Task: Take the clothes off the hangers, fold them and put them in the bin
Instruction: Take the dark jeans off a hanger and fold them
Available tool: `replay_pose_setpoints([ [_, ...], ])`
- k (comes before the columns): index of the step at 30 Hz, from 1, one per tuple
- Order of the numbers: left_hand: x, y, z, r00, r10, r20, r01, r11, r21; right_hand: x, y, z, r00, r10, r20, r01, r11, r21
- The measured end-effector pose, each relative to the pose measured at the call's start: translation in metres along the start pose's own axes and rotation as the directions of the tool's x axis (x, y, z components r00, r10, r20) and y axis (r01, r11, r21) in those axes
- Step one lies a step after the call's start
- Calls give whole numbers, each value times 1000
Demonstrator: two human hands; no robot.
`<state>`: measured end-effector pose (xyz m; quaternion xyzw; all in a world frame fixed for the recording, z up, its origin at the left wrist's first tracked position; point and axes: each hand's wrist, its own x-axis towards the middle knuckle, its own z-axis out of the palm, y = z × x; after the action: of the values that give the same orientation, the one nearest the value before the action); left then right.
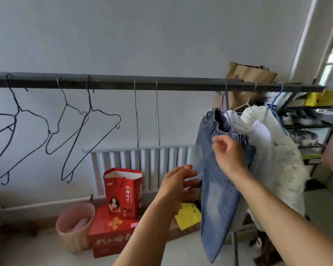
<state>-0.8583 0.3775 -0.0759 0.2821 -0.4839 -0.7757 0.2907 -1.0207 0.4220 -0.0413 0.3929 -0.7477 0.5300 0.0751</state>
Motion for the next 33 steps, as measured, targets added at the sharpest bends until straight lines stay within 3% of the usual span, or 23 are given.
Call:
replay_pose_setpoints([
  [2, 7, 7, 9, 1000, 18, 6, -18, 999, 38, 39, -1, -14, 987, -103, -127, 60, 950, -305],
  [4, 14, 12, 14, 999, 33, 1, -33, 998, 62, 68, 0, -21, 999, 0, -47, -24, 859, -511],
  [6, 19, 17, 14, 999, 52, -9, -51, 995, 85, 81, 4, -20, 987, 142, 74, -74, 813, -578],
  [8, 21, 23, 9, 997, 78, -12, -75, 989, 125, 88, 10, -12, 974, 188, 128, -87, 827, -555],
  [19, 30, 33, -3, 982, 189, -1, -183, 952, 247, 107, 5, -26, 997, 70, 13, -58, 901, -431],
  [25, 33, 41, -2, 963, 271, 13, -261, 912, 316, 93, 15, -38, 990, -61, 131, 108, 912, -396],
  [30, 49, 38, 1, 909, 402, 109, -391, 733, 556, 54, 36, -52, 909, -208, 361, 340, 872, -352],
  [33, 63, 35, 4, 866, 468, 177, -437, 533, 725, 36, 49, -56, 840, -322, 436, 483, 811, -332],
])
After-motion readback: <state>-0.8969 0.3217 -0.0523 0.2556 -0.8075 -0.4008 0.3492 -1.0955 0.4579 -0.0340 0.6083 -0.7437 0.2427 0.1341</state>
